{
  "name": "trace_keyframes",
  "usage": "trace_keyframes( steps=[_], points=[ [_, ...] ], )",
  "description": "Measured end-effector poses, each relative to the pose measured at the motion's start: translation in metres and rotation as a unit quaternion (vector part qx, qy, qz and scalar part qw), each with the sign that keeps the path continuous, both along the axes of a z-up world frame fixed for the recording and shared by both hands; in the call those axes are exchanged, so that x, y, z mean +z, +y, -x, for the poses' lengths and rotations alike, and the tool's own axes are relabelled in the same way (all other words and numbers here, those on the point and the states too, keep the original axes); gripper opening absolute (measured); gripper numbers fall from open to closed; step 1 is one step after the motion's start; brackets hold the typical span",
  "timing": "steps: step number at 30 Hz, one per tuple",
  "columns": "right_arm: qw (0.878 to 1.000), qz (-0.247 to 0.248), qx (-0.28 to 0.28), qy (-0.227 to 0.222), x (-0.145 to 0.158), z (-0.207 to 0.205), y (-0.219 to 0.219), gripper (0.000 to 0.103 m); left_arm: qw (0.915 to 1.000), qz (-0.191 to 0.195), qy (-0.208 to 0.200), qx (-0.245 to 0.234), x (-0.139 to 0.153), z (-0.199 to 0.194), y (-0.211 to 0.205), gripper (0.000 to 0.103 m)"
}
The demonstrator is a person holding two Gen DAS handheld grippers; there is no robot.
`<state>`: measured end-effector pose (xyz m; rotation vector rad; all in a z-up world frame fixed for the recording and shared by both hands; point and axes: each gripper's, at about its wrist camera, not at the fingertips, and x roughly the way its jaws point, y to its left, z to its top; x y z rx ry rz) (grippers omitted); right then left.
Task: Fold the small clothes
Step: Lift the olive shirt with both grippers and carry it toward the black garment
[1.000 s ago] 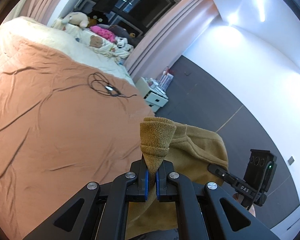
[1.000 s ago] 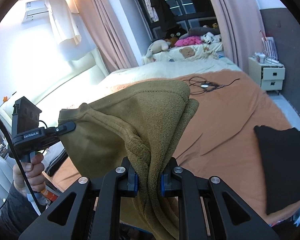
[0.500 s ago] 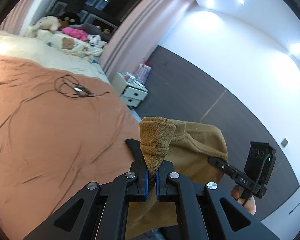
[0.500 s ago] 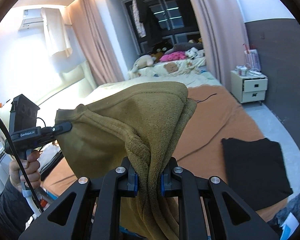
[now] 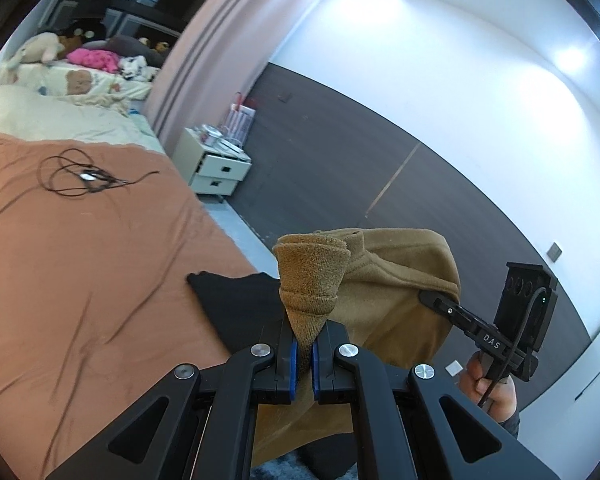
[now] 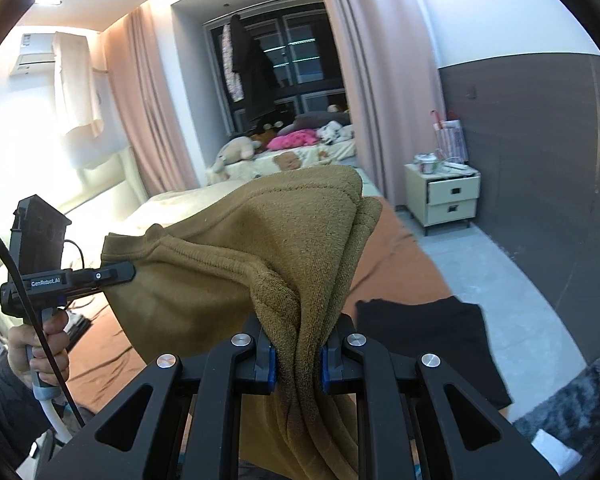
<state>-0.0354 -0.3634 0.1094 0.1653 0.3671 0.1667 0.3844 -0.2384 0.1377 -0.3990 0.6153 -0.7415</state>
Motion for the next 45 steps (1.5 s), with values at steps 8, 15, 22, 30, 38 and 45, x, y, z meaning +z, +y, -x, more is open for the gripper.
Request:
trace_keyframes(
  steps=[8,15,22,30,38,45],
  points=[
    [0.999,0.013,-0.045,0.004,0.007,0.017,0.004,0.012,0.9991,0.002,0.012,-0.042,-0.009,-0.016,-0.059,0.004],
    [0.996,0.030,-0.081,0.012,0.013,0.026,0.017,0.012,0.9970,-0.002,0.025,-0.073,-0.025,-0.028,-0.100,0.004],
    [0.994,0.030,-0.103,0.029,0.006,0.015,0.042,0.012,0.9953,-0.002,0.048,-0.084,-0.046,-0.051,-0.124,0.004],
    [0.992,0.026,-0.111,0.056,-0.006,-0.028,0.073,0.012,0.9938,-0.014,0.079,-0.077,-0.081,-0.099,-0.136,0.004],
    [0.990,0.023,-0.113,0.082,-0.013,-0.074,0.093,0.011,0.9918,-0.022,0.103,-0.072,-0.112,-0.151,-0.140,0.004],
    [0.987,0.023,-0.114,0.112,-0.022,-0.103,0.082,0.012,0.9896,-0.028,0.123,-0.068,-0.142,-0.197,-0.142,0.004]
  ],
)
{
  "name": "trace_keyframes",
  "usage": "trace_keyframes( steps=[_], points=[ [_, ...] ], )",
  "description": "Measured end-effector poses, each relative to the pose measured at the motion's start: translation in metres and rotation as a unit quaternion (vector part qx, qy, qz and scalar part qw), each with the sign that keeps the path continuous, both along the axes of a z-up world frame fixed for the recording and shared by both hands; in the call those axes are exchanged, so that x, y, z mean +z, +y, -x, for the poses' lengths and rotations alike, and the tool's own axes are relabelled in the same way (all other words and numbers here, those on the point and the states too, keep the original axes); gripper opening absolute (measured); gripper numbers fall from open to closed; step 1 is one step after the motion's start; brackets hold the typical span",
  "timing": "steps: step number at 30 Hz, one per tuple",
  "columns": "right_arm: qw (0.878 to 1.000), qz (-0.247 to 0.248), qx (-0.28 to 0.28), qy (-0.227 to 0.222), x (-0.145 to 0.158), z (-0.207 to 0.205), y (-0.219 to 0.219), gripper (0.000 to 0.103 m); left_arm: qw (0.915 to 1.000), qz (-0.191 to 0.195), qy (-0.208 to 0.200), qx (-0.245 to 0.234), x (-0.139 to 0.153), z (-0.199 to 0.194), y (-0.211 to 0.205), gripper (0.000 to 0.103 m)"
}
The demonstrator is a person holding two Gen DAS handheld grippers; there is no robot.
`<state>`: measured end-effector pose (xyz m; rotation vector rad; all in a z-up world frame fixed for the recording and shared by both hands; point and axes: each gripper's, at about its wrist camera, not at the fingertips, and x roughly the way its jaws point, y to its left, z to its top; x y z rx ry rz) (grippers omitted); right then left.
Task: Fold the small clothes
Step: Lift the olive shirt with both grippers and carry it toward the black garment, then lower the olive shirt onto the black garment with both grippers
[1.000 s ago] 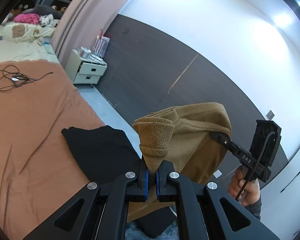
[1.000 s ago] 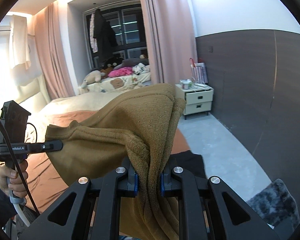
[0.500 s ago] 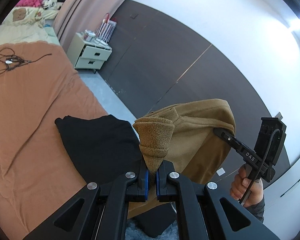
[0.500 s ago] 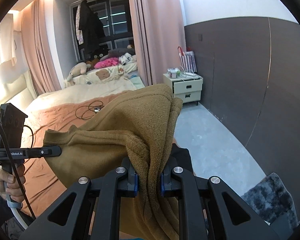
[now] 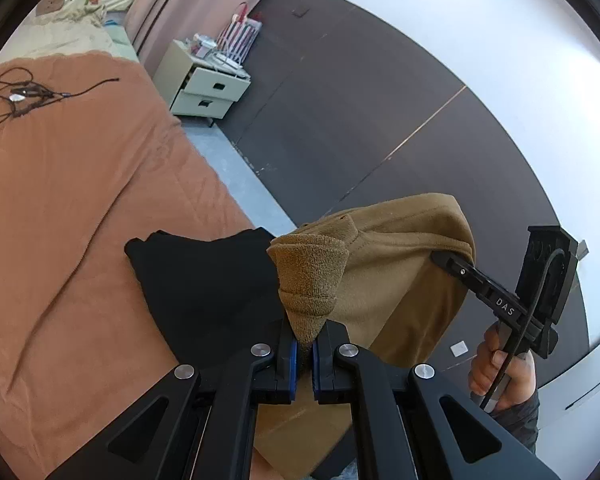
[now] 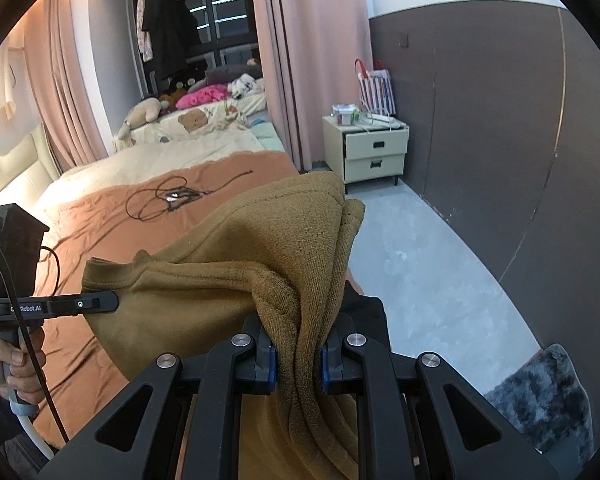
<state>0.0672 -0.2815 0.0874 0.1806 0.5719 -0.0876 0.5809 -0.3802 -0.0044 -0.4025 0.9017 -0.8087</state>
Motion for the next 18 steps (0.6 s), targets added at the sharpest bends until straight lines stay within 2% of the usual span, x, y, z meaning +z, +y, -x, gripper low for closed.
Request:
trace_keyframes(
  steps=[1,14,18],
  points=[
    [1.000,-0.002,-0.001,0.003,-0.003,0.002,-0.013,0.012,1.0000,-0.001,0.002,0.000,-0.004,-0.006,0.000,0.004],
    [0.998,-0.009,0.006,0.062,-0.029,-0.078,-0.045,0.011,0.9992,-0.019,0.035,0.008,-0.066,-0.074,-0.004,0.004],
    [0.997,-0.019,0.005,0.073,-0.041,-0.106,-0.054,0.011,0.9990,-0.029,0.031,0.015,-0.081,-0.092,-0.004,0.005]
  ],
)
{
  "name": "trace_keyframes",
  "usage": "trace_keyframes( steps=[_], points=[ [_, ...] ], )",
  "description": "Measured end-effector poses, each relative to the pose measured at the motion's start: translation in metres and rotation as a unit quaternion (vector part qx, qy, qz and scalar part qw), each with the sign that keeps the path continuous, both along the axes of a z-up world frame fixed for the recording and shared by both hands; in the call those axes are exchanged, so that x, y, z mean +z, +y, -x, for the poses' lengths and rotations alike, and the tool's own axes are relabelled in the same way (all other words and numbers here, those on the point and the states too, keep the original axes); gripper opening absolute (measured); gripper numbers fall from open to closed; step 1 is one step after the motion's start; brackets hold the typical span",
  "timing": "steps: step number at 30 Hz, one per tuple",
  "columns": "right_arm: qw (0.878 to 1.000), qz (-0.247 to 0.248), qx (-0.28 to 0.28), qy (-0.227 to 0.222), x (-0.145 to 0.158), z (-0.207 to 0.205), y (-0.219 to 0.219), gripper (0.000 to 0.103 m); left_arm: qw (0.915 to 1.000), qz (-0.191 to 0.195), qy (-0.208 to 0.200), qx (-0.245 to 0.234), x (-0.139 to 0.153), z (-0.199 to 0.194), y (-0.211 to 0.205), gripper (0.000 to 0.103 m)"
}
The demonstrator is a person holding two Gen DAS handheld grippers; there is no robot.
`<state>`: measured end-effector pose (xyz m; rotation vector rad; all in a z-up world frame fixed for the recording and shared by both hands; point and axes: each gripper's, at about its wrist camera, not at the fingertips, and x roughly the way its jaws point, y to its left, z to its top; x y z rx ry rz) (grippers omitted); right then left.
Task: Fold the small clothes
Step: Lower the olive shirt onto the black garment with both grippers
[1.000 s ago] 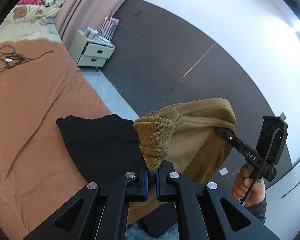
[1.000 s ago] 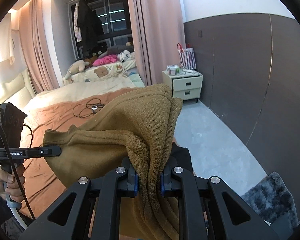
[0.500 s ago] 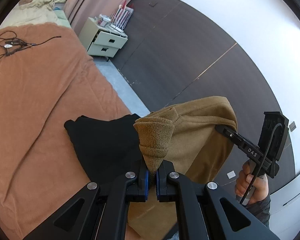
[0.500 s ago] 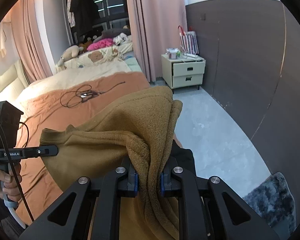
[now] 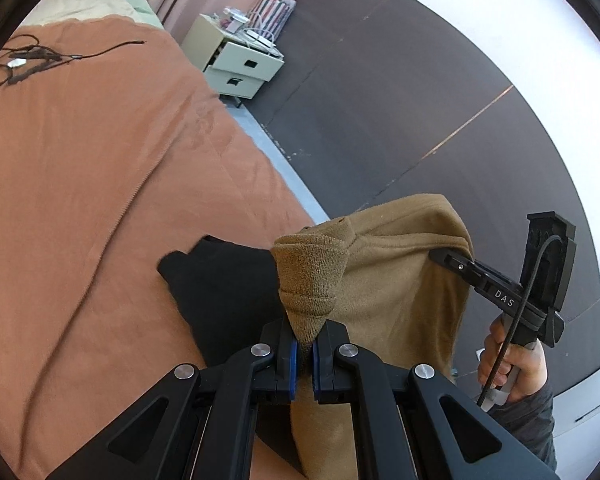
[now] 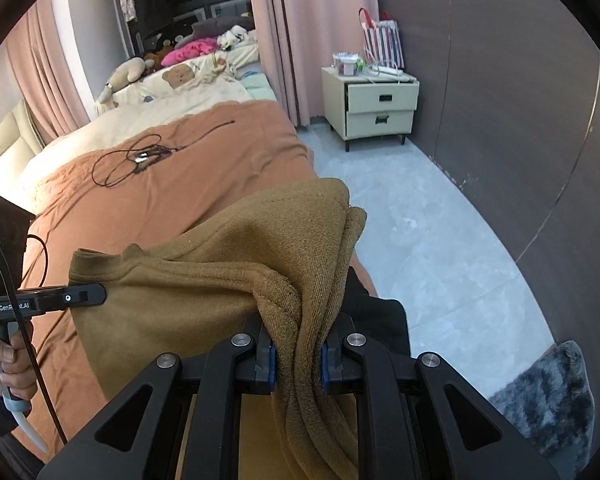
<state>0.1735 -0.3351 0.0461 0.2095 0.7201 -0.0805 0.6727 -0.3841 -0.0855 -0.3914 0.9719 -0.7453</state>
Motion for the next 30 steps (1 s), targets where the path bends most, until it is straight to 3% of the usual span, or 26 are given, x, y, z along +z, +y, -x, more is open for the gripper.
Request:
trace_keyframes(
  steps=[2,4,6,8,14,18,21,30],
  points=[
    [1.000,-0.007,-0.002,0.004,-0.009,-0.015,-0.004,0.012,0.9999,-0.008,-0.008,0.008,-0.008,-0.007,-0.001,0.005],
    [0.999,0.001,-0.018,0.041,-0.024,-0.033,-0.010,0.019,0.9995,-0.023,0.013,0.018,-0.023,-0.019,-0.005,0.012],
    [0.996,0.008,-0.037,0.081,-0.037,-0.044,-0.015,0.039,0.9982,-0.042,0.036,0.024,-0.040,-0.025,-0.008,0.017],
    [0.995,0.009,-0.041,0.086,-0.040,-0.044,-0.021,0.043,0.9970,-0.057,0.042,0.030,-0.052,-0.026,-0.007,0.024],
    [0.997,0.008,-0.043,0.064,-0.026,-0.018,-0.034,0.043,0.9962,-0.054,0.046,0.051,-0.064,-0.023,0.007,0.036],
    [0.998,0.007,-0.031,0.048,-0.025,0.000,-0.032,0.041,0.9958,-0.060,0.046,0.052,-0.066,-0.019,0.011,0.038],
    [0.998,0.002,-0.003,0.056,-0.039,-0.006,-0.021,0.029,0.9961,-0.056,0.043,0.053,-0.069,-0.020,0.010,0.038],
    [0.993,0.011,-0.049,0.109,-0.064,-0.058,-0.050,0.023,0.9948,-0.064,0.060,0.052,-0.081,-0.038,0.002,0.038]
  ],
)
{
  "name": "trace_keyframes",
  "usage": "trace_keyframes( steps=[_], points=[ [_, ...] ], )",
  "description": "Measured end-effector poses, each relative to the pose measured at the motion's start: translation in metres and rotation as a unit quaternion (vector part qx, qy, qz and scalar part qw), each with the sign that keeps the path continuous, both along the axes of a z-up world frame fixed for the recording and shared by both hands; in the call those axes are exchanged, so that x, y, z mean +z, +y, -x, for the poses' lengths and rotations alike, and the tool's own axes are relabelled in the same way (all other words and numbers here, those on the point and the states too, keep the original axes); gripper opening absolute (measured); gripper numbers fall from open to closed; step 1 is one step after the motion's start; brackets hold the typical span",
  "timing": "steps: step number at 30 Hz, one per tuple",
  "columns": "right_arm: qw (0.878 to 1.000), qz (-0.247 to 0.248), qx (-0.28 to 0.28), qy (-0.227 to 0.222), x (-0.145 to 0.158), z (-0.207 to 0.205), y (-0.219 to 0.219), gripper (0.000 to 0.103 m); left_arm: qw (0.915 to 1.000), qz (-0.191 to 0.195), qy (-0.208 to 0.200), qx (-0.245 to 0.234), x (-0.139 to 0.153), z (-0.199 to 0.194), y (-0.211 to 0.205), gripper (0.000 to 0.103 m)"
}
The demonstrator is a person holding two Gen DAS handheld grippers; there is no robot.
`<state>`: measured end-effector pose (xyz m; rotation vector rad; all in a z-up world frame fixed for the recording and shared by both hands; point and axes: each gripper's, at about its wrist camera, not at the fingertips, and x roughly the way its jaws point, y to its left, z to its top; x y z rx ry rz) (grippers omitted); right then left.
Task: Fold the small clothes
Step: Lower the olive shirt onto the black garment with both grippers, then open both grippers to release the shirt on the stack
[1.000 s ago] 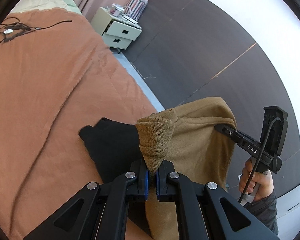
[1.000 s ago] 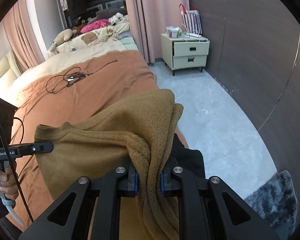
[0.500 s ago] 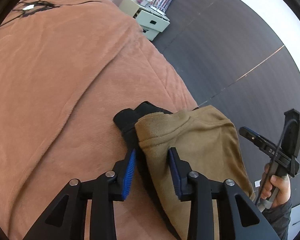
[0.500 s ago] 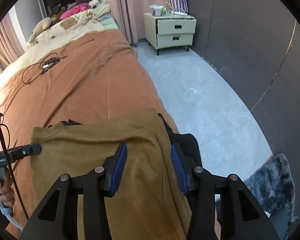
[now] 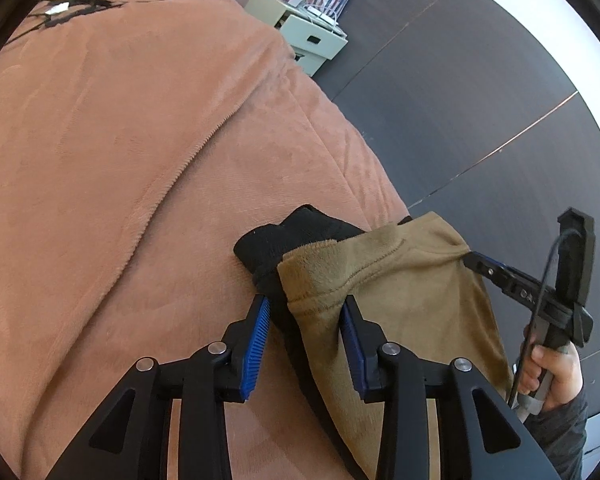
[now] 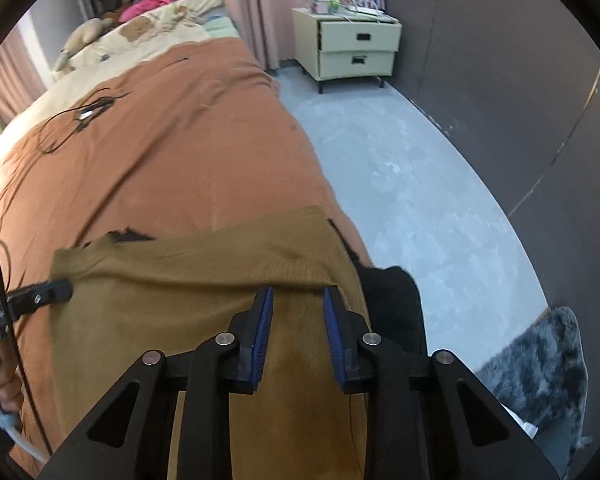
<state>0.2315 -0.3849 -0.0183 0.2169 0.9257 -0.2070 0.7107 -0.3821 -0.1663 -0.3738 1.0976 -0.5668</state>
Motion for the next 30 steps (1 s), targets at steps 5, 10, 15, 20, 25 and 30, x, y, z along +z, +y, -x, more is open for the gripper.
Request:
trace_keyframes(
  steps=[5,10,15,20,25,30],
  points=[
    [0.999,-0.002,-0.026,0.018,-0.005,-0.014,-0.008,0.023,0.9999,-0.012,0.007,0.005,-0.001,-0.005,-0.006,0.042],
    [1.000,-0.008,-0.023,-0.009,0.014,0.010,-0.007,0.023,0.9997,-0.016,0.008,0.016,0.005,0.003,-0.002,0.048],
    [1.000,-0.010,-0.008,-0.023,0.027,0.063,0.011,0.023,0.9998,-0.019,0.005,0.005,0.012,0.018,-0.004,0.048],
    [1.000,-0.016,-0.005,-0.022,0.024,0.114,0.012,0.023,0.9996,-0.022,0.007,-0.018,0.014,0.040,-0.013,0.048],
    [1.000,-0.023,-0.010,-0.011,0.018,0.153,0.013,0.023,0.9989,-0.032,0.010,-0.033,0.014,0.065,-0.022,0.048],
    [0.999,-0.018,-0.031,0.007,0.009,0.176,0.014,0.023,0.9975,-0.041,0.018,-0.055,0.009,0.090,-0.034,0.048]
  ],
)
